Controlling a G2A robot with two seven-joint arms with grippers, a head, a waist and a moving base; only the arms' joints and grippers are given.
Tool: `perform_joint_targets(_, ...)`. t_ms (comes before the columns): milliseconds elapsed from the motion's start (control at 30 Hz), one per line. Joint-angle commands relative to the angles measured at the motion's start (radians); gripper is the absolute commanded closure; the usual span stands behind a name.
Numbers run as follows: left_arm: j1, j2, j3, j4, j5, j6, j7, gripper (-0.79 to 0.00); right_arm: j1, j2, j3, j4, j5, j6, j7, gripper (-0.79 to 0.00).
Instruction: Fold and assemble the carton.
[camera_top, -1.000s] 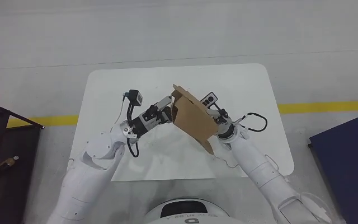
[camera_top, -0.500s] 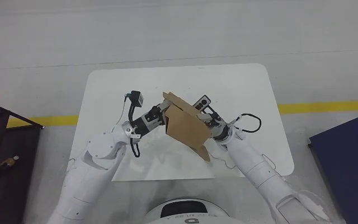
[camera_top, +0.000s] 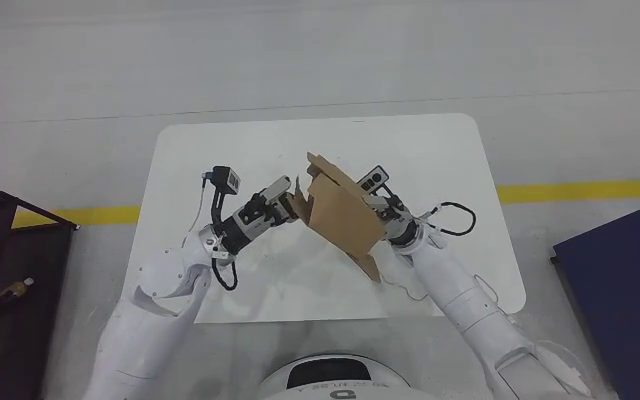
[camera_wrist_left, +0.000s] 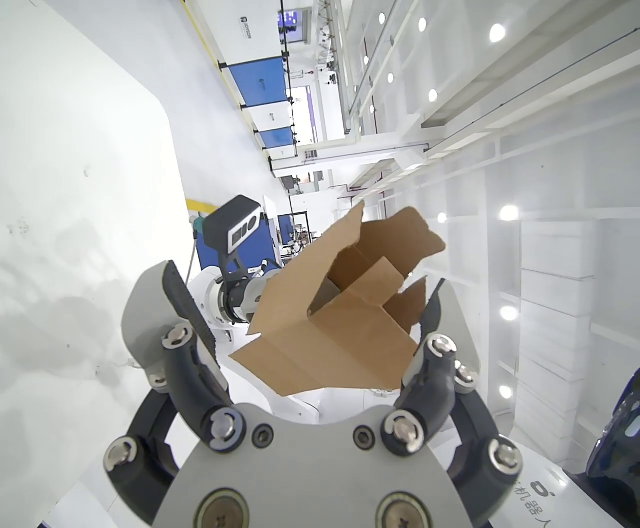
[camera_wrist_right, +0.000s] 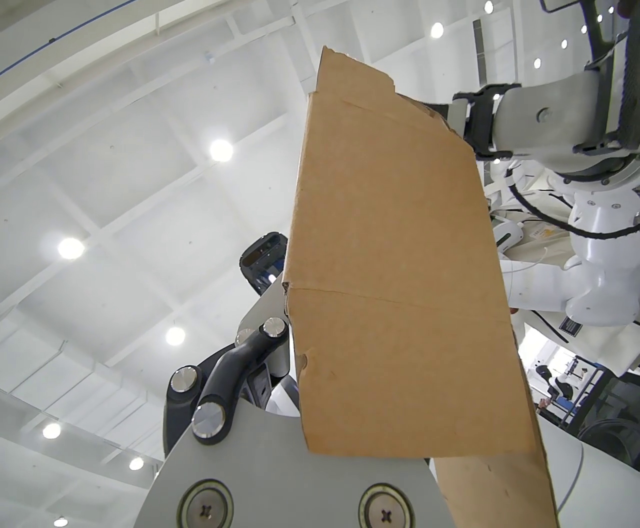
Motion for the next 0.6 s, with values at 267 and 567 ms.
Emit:
perform_joint_targets(267,-0.010,-0.001,0.027,-0.013,0.063,0.076,0.029,-0.785,-0.004,-0.004,0.004,-0.001,-0.003,-0.005,0.000,0.000)
perform_joint_targets(567,-0.014,-0.001,0.041,-0.004,0.100,0.123,0.040,-0.785,-0.033,0.001,0.020,-0.049,-0.004,0.009,0.000,0.000)
